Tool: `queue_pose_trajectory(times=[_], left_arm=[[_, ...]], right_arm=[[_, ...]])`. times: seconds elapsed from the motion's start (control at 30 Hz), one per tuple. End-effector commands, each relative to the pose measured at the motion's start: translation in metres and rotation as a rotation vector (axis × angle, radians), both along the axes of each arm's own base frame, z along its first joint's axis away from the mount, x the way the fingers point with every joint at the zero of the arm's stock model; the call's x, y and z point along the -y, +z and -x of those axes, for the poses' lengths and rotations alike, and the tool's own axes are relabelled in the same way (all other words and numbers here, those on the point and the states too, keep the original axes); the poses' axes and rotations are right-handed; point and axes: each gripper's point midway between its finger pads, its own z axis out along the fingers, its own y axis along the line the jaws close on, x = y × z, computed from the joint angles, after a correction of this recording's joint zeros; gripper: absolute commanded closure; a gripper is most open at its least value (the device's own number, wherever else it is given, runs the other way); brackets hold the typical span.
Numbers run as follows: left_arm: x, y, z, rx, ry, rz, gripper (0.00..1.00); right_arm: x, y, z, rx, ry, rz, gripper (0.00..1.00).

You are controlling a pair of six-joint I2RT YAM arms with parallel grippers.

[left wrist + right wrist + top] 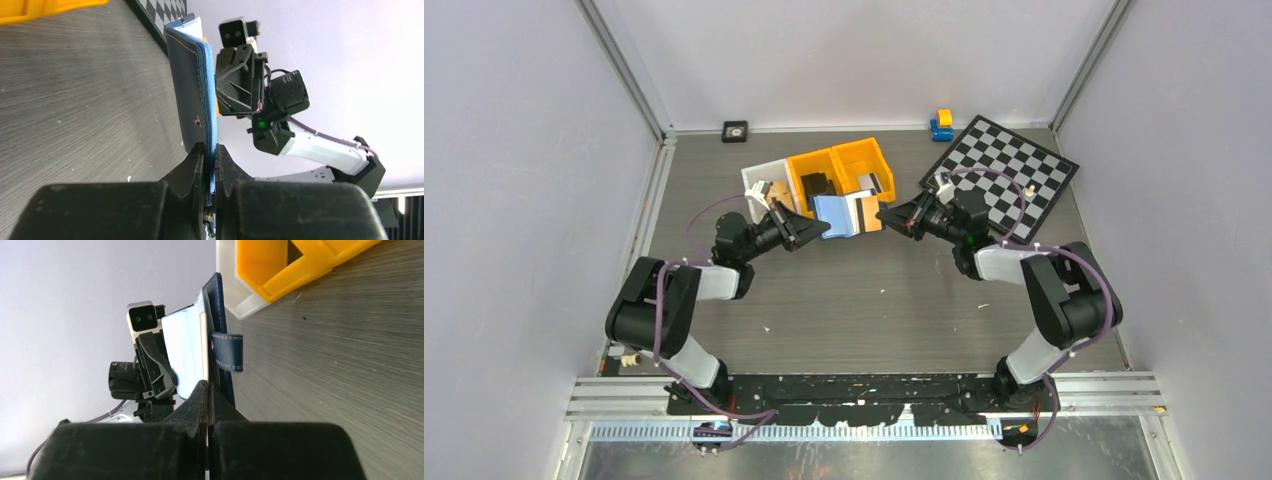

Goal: Take the credit cards out of the card holder
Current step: Remove the credit card from the card holder, then place the credit card in the storage box.

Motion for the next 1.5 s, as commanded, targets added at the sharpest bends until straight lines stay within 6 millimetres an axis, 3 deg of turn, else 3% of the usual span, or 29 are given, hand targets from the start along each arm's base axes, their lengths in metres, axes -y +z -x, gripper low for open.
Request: queue_pose_trajectory(times=[0.0, 0.1, 0.27, 0.5, 0.67, 0.9, 1.23, 1.33, 1.47], left_arm=[[-0.010, 0.017, -0.005, 0.068, 0.047, -0.022, 1.00], [-0.023, 0.006, -0.011, 0.043, 0.104, -0.106, 1.00], [-0.054, -0.006, -0.013, 0.012, 0.265, -0.341, 1.00], [-0.105, 0.012, -0.004, 0.059, 0.525, -0.505, 1.00], [-0.124, 0.042, 0.010, 0.158, 0.623, -0.514, 1.00], [-0.146, 0.087, 0.042, 0.324, 0.757, -0.443, 1.00], [-0.157, 0.094, 0.053, 0.340, 0.826, -0.400, 1.00], [-0.160, 0.094, 0.054, 0.337, 0.841, -0.397, 1.00], [-0.161, 0.093, 0.054, 0.331, 0.843, -0.399, 1.00]], right_arm=[[0.018, 0.011, -0.003, 0.101, -0.086, 0.151, 1.00], [0.026, 0.017, 0.000, 0.135, -0.114, 0.201, 0.99], [0.022, 0.030, 0.002, 0.195, -0.090, 0.183, 0.99], [0.010, 0.029, -0.005, 0.225, -0.066, 0.192, 1.00], [-0.008, 0.019, -0.018, 0.224, -0.081, 0.265, 1.00], [-0.067, 0.012, -0.036, 0.250, -0.008, 0.374, 0.99], [-0.183, 0.015, -0.072, 0.268, 0.082, 0.381, 1.00], [-0.204, 0.007, -0.084, 0.263, 0.083, 0.400, 1.00], [-0.211, -0.006, -0.106, 0.260, 0.035, 0.442, 1.00]])
